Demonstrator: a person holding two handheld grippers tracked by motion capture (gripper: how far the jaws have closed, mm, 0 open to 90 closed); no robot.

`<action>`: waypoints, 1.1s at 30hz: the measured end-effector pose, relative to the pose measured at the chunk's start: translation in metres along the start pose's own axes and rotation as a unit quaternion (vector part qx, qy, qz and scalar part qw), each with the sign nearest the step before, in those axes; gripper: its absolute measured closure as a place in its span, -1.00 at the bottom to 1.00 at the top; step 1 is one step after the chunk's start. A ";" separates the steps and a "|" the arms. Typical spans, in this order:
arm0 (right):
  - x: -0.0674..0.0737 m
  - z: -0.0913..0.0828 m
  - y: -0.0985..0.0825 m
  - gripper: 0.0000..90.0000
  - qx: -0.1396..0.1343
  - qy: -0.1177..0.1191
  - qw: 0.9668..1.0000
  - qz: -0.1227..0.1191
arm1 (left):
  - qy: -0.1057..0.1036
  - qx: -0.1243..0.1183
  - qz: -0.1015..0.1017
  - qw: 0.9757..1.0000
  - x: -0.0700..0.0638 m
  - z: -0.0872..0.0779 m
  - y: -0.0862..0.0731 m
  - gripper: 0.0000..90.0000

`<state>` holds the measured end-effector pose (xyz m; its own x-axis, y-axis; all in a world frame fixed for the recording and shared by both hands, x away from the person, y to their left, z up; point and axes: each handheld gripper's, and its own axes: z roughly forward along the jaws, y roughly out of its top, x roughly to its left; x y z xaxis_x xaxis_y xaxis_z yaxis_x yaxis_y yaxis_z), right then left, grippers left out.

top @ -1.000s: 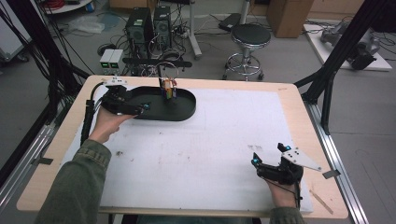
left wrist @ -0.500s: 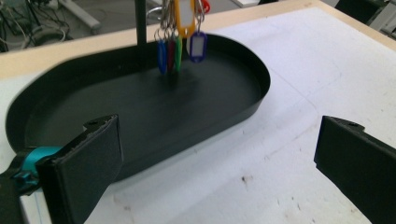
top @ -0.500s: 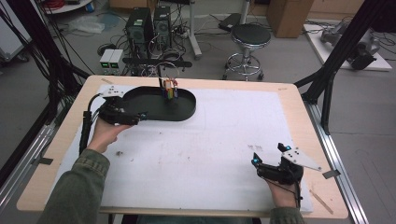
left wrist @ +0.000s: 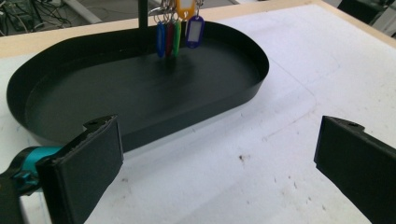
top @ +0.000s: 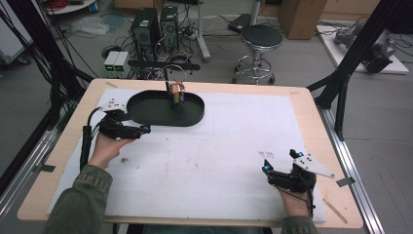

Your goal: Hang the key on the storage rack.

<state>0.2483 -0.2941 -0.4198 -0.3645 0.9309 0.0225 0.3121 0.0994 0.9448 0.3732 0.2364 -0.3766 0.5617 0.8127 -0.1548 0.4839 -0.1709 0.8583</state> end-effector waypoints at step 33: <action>0.002 0.002 0.000 -0.99 0.007 -0.007 1.000 -0.013 | 0.128 -0.105 -0.049 0.985 0.021 -0.078 -0.088 -0.96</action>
<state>0.2487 -0.2913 -0.4204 -0.3608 0.9326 -0.0074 0.3140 0.1290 0.9406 0.2902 0.3118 -0.4175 0.3191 0.9379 -0.1361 0.3620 0.0121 0.9321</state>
